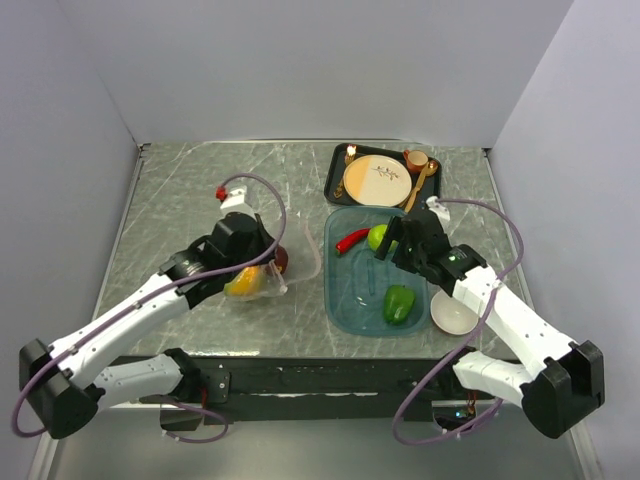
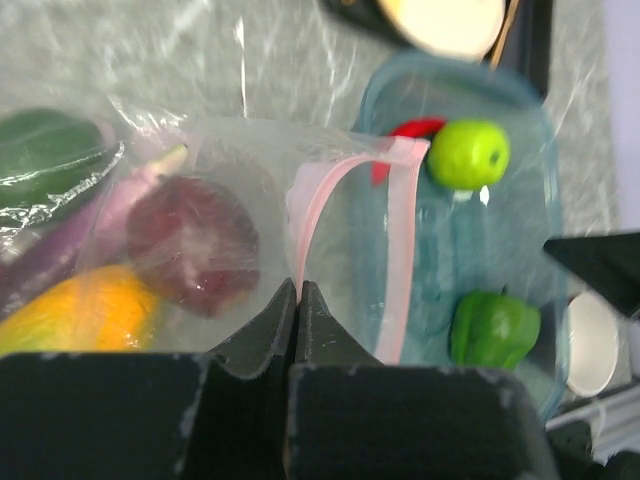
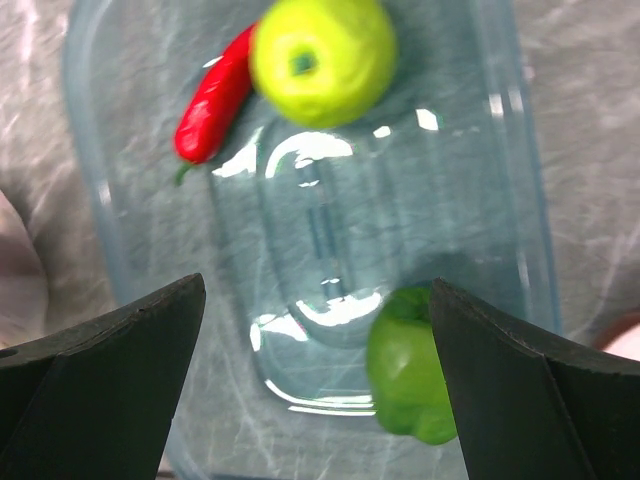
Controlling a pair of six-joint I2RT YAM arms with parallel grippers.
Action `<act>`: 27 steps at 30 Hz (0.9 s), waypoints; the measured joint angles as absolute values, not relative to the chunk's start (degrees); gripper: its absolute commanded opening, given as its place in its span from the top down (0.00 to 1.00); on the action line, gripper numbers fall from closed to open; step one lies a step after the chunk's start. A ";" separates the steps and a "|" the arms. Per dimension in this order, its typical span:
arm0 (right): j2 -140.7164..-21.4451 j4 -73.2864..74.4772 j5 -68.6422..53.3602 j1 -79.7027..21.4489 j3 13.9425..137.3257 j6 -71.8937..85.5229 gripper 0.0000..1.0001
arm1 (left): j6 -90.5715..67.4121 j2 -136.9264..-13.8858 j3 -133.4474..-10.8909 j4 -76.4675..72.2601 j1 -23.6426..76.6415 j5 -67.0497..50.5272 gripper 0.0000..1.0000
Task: Place the food in the zip-top bag and seal the zipper
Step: Pick up the fake vegetable from the bin.
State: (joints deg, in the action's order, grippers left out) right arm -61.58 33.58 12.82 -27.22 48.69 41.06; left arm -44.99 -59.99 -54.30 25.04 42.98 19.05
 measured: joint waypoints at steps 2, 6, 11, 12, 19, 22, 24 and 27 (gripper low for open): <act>-62.04 33.76 12.75 -25.98 48.16 41.06 0.00 | -45.34 -61.19 -53.32 24.71 42.98 17.47 0.99; -63.07 35.00 12.78 -24.77 47.86 40.95 0.00 | -45.78 -61.52 -52.47 24.36 42.98 15.70 0.99; -63.02 38.24 12.84 -24.71 47.86 40.93 0.00 | -46.00 -61.63 -52.38 23.14 42.98 14.79 0.99; -62.89 38.98 12.73 -24.71 47.83 41.10 0.00 | -46.00 -61.78 -52.36 22.92 42.98 14.59 0.99; -57.95 42.50 10.76 -24.77 42.46 44.14 0.00 | -46.15 -63.64 -52.29 21.67 42.98 13.34 0.99; -56.75 43.05 9.26 -25.28 39.90 45.19 0.00 | -46.19 -63.77 -52.16 21.43 42.98 13.08 0.99; -56.80 43.31 8.78 -25.67 39.24 45.47 0.00 | -46.17 -63.79 -52.07 21.12 42.98 12.84 0.99; -57.32 43.20 7.92 -25.91 38.87 45.58 0.00 | -46.17 -63.86 -52.05 20.93 42.98 12.73 0.99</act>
